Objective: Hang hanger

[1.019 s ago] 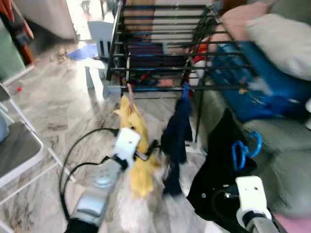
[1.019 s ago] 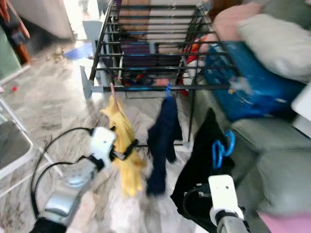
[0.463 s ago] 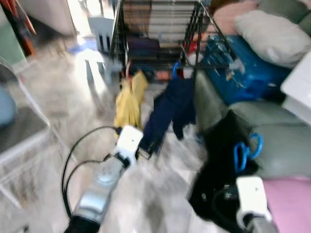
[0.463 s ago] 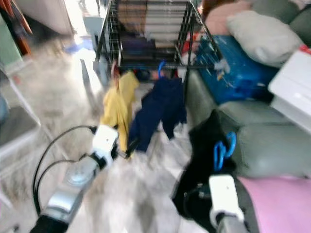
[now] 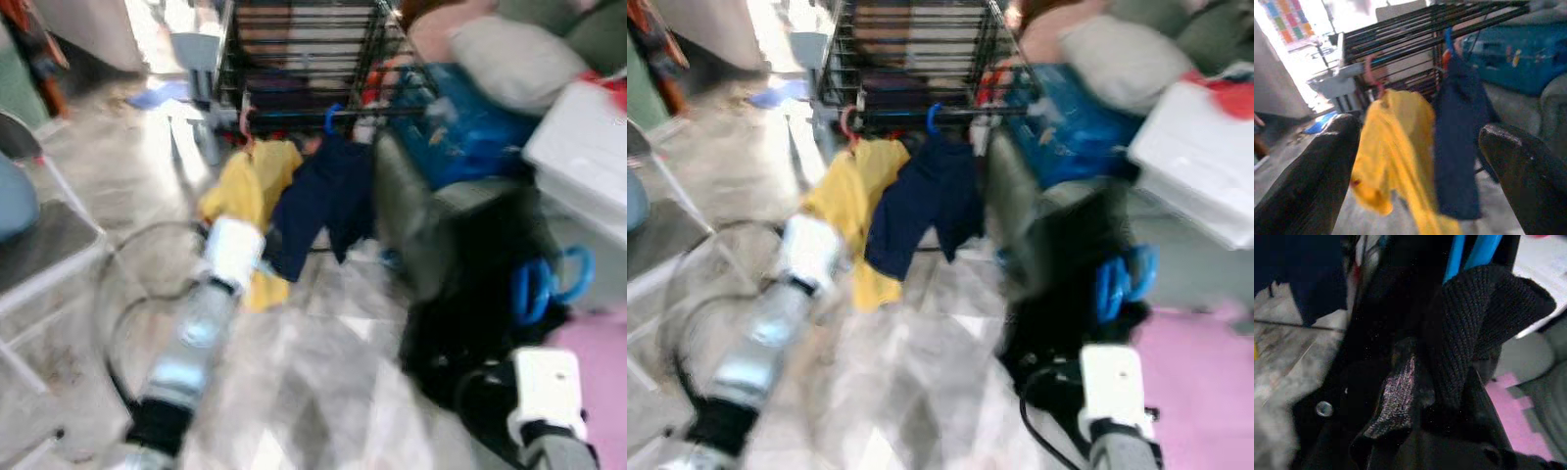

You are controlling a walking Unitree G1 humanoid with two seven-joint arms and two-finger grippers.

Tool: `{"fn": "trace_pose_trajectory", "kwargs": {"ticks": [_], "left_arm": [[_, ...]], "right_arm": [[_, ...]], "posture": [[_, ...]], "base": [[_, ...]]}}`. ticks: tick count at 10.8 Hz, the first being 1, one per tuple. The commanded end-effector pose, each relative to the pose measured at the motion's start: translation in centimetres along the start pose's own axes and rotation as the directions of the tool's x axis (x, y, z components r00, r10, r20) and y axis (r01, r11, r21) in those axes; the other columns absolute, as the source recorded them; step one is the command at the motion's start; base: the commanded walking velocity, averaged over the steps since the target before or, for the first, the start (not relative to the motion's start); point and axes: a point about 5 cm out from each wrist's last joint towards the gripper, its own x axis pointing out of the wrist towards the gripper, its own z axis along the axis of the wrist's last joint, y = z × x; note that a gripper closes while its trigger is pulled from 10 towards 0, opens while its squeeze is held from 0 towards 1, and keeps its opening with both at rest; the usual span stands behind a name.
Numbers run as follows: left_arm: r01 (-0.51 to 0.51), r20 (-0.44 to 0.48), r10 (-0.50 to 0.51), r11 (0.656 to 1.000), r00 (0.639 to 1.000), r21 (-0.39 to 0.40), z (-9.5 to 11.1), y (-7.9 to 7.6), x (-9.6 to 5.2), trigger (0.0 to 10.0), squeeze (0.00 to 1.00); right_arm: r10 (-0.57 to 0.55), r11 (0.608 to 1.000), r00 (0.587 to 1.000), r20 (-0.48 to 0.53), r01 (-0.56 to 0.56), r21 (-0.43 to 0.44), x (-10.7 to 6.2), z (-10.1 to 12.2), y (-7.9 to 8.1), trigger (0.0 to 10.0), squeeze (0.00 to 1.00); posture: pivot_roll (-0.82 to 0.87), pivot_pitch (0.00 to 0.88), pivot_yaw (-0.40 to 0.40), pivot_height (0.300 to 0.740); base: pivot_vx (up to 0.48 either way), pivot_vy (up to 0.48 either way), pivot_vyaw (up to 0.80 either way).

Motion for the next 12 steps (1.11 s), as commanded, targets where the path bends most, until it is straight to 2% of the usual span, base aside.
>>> {"fn": "trace_pose_trajectory", "kwargs": {"ticks": [1,2,3,4,5,6,7,9,11,12], "left_arm": [[0.018,-0.041,-0.018,1.0,0.999,-0.005,-0.9,0.0,-0.4,10.0,0.0],[0.198,-0.049,-0.196,0.98,0.979,0.035,-2.0,-0.8,-2.5,10.0,0.0],[0.251,-0.045,-0.249,0.967,0.968,0.044,-2.2,-1.1,-3.0,10.0,0.0],[0.261,-0.039,-0.26,0.964,0.965,0.042,-2.1,-1.4,-3.0,10.0,0.0],[0.249,0.0,-0.25,0.968,0.968,0.025,-1.7,-2.8,-2.5,10.0,0.0],[0.216,-0.002,-0.216,0.976,0.976,-0.017,-1.8,-4.4,-1.7,10.0,0.0],[0.223,-0.011,-0.223,0.975,0.975,-0.013,-2.3,-5.4,-1.9,10.0,0.0],[0.227,-0.033,-0.227,0.974,0.973,-0.03,-2.7,-5.1,-1.9,10.0,0.0],[0.232,-0.005,-0.232,0.972,0.973,-0.048,-1.9,-5.1,-0.5,10.0,0.0],[0.225,-0.009,-0.226,0.973,0.974,-0.055,-1.8,-5.3,-0.4,10.0,0.0]], "right_arm": [[0.007,1.0,0.997,0.073,-0.007,0.002,0.0,1.3,-0.1,10.0,0.0],[0.008,1.0,0.998,0.063,-0.009,0.003,-0.1,0.9,-0.4,10.0,0.0],[0.012,1.0,0.998,0.059,-0.012,0.004,0.0,0.7,-0.3,10.0,0.0],[0.019,1.0,0.998,0.06,-0.02,0.002,0.1,0.7,-0.1,10.0,0.0],[0.044,0.999,0.997,0.067,-0.045,0.007,0.5,0.8,0.5,10.0,0.0],[0.104,0.995,0.992,0.067,-0.104,0.007,1.1,0.7,1.6,10.0,0.0],[0.161,0.987,0.986,0.053,-0.161,-0.005,1.5,0.4,2.5,10.0,0.0],[0.17,0.985,0.983,0.065,-0.168,-0.034,2.6,0.4,2.2,10.0,0.0],[0.189,0.981,0.978,0.086,-0.184,-0.058,4.1,0.9,2.1,10.0,0.0],[0.208,0.977,0.974,0.086,-0.204,-0.056,4.4,0.8,2.5,10.0,0.0]], "posture": [[0.0,0.0,-0.052,0.74],[0.02,0.0,-0.063,0.74],[0.02,0.0,-0.061,0.74],[0.02,0.0,-0.057,0.74],[0.01,0.0,-0.047,0.74],[0.0,0.0,-0.039,0.74],[0.0,0.0,-0.034,0.74],[0.01,0.0,-0.019,0.74],[0.01,0.0,-0.014,0.74],[0.03,0.0,-0.024,0.74]], "base": [[0.0,0.0,0.0],[0.0,0.0,0.0],[0.0,0.0,0.0],[0.0,0.0,0.0],[0.0,0.0,0.0],[0.0,0.0,0.8],[0.0,0.0,0.8],[0.0,0.0,0.8],[0.0,0.0,0.8],[0.0,0.0,0.8]]}}
